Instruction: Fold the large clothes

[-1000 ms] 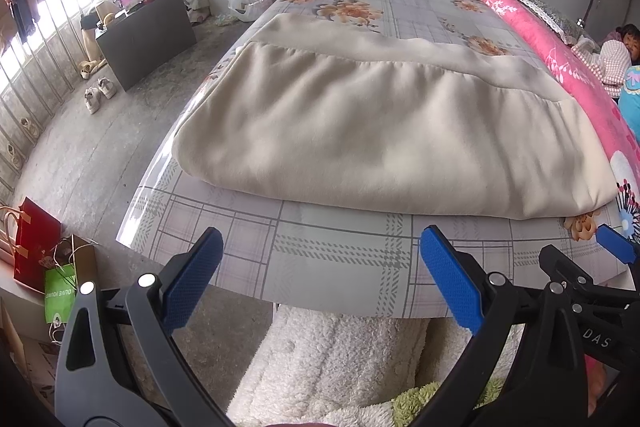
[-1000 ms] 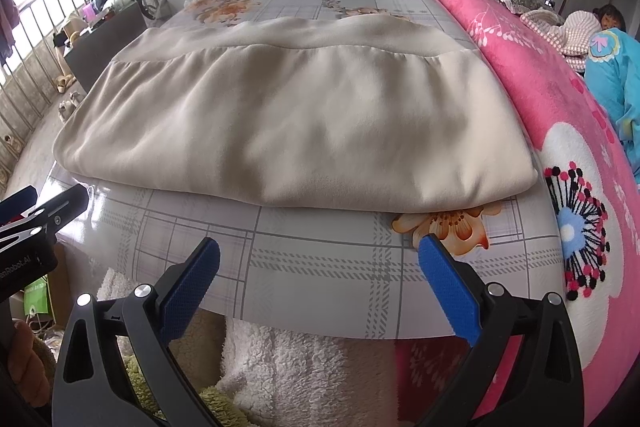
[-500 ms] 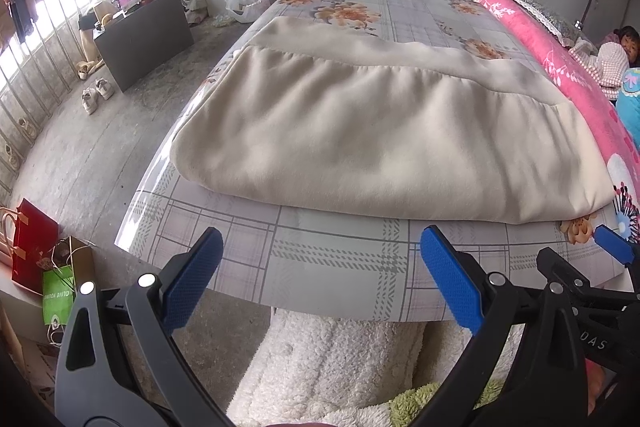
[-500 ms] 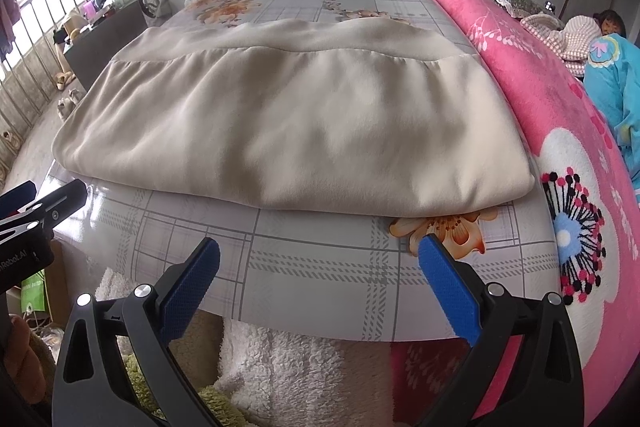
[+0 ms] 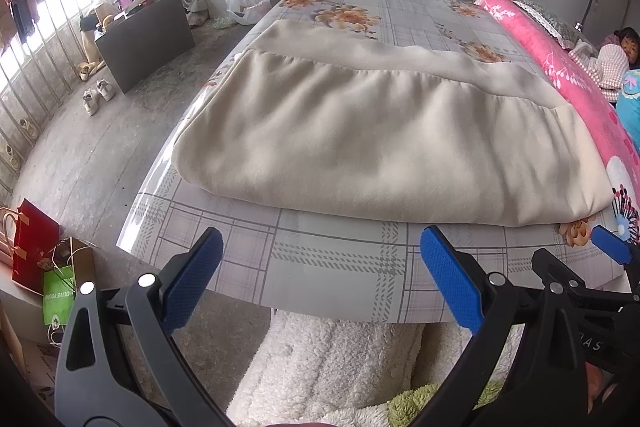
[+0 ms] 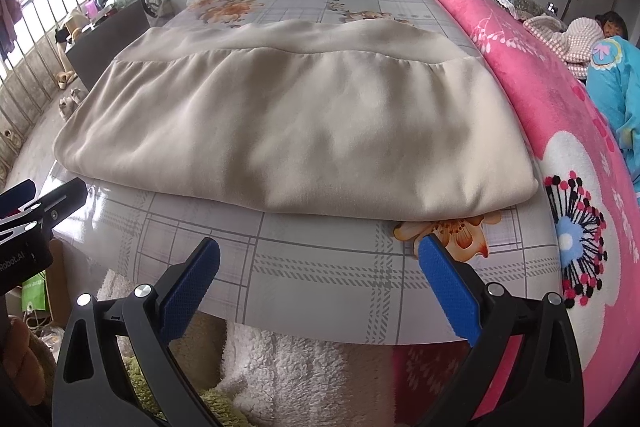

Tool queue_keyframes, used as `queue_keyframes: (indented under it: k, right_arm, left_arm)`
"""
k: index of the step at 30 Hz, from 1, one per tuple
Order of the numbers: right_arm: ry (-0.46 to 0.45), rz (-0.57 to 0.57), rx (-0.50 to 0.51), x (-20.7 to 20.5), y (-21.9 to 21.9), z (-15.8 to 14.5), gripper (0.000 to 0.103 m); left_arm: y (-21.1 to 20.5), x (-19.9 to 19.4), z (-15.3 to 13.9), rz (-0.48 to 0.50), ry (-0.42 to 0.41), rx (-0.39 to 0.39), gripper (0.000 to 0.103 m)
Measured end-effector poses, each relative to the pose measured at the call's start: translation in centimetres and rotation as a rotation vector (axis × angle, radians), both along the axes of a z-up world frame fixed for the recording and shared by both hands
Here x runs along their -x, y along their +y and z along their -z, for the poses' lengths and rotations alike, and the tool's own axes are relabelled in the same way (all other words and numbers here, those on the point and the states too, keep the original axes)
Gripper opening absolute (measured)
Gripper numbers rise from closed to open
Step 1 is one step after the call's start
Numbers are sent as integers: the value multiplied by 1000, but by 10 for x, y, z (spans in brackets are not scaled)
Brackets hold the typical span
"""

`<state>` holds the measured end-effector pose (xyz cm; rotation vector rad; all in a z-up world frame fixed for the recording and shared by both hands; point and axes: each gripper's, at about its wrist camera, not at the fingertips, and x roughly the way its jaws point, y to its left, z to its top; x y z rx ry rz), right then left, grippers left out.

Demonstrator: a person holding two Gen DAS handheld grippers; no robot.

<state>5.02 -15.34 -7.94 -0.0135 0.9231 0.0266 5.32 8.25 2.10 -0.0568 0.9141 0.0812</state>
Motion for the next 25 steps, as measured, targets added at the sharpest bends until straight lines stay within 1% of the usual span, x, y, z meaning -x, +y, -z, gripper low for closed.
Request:
queue_keyframes:
  k: [25]
  right_arm:
    - [-8,-2,-10,-1,-3,-1,97]
  left_arm:
    - [-1,2,-5,-16,-11,-11,96]
